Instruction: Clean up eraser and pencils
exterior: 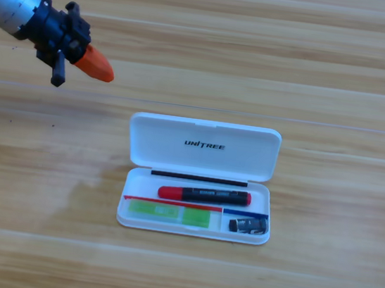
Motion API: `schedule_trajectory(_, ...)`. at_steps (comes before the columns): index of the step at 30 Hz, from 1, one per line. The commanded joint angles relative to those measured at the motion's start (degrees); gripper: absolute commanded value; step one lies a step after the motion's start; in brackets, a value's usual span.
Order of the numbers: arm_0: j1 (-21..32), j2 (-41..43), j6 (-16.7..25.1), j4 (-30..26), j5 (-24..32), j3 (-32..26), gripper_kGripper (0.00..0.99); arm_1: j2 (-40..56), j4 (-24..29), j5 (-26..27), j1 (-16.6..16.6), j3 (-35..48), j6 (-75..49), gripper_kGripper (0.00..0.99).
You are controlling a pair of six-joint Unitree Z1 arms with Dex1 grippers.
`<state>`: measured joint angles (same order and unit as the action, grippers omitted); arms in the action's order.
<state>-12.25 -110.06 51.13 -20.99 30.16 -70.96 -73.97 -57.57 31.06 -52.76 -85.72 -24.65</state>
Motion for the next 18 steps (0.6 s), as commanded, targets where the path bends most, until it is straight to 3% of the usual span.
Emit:
schedule_trajectory(1, -0.5, -3.8, -1.4, -0.2, -1.2, -0.1, 0.0, -1.4, 0.8, 1.2, 1.4, 1.3, 0.2, 0.937)
schedule_trajectory(18, -9.7, -8.2, -1.7, -1.5, -4.9, -4.3, 0.0, -3.1, 0.8, 1.2, -0.9, 1.5, 0.1, 0.937)
